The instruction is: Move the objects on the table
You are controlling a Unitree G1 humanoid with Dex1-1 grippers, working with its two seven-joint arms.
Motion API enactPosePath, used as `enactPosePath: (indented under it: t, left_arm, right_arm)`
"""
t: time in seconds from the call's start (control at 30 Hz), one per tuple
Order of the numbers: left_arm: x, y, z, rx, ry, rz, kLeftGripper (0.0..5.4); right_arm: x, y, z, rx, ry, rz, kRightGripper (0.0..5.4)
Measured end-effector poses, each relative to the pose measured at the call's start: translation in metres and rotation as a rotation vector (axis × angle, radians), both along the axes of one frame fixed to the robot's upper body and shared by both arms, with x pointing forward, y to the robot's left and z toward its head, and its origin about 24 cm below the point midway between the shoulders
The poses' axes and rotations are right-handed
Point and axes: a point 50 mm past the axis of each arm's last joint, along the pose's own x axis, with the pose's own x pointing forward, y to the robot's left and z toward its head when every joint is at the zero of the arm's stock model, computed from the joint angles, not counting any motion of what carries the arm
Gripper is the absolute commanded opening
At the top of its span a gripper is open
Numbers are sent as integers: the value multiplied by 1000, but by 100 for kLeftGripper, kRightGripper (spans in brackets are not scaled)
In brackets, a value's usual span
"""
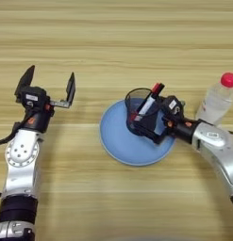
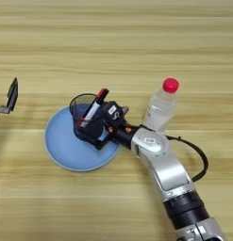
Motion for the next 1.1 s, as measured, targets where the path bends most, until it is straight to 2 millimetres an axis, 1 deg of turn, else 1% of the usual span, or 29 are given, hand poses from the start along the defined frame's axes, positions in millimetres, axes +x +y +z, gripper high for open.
enactPosePath:
  t: [0.2, 0.23, 0.3, 0.37, 0.43, 0.83, 1.1]
  left_arm:
    - [0, 0, 0, 0, -1, -1, 540]
    - [0, 0, 0, 0, -1, 0, 540]
    - [0, 0, 0, 0, -1, 0, 540]
    - [0, 0, 0, 0, -1, 0, 540]
    - [0, 0, 0, 0, -1, 0, 540]
    - [0, 0, 0, 0, -1, -2, 540]
    - [0, 0, 0, 1, -1, -3, 540]
  right_arm:
    - [4, 8, -5, 2, 11, 10, 539]
    - [5, 8, -5, 3, 12, 11, 523]
    - [6, 10, -5, 8, 7, 13, 513]
    - [7, 11, -4, 14, 0, 15, 486]
    - [7, 13, -4, 19, 3, 16, 481]
    - [7, 14, -3, 28, -10, 18, 480]
    - [3, 18, 16, 60, -90, 66, 480]
